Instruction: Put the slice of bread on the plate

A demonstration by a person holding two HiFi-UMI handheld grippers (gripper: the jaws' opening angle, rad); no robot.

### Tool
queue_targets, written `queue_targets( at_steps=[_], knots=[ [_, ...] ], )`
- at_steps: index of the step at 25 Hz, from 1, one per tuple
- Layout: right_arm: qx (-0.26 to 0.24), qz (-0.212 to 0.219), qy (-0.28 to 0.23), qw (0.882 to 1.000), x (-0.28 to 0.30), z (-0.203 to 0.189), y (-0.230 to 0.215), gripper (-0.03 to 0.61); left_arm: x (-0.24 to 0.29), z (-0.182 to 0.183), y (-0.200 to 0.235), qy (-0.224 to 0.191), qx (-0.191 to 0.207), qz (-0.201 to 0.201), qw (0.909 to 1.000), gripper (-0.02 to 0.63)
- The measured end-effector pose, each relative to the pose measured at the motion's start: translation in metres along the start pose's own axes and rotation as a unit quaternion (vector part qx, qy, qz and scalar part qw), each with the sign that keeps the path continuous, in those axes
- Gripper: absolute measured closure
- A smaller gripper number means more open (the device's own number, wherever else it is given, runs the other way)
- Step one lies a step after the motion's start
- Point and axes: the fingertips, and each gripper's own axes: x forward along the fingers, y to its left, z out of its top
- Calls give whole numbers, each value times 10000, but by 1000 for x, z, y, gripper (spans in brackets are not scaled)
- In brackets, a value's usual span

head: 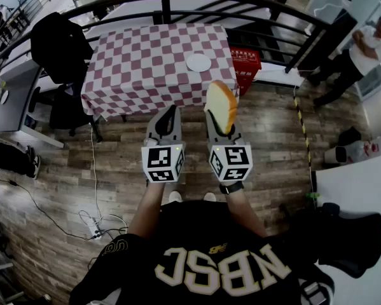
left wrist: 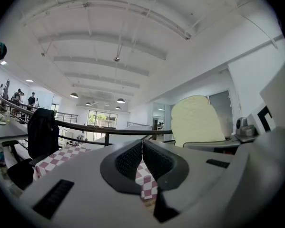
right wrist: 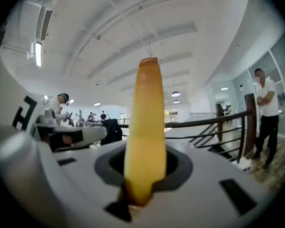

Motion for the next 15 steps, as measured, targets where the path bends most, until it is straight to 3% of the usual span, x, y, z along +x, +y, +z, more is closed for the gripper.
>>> queue_targets(
  at_steps=[15],
  knots=[
    [-17,-132,201,9997,14,-25,52,480,-26,-21,50,65,-396,-57,9992,588]
  ],
)
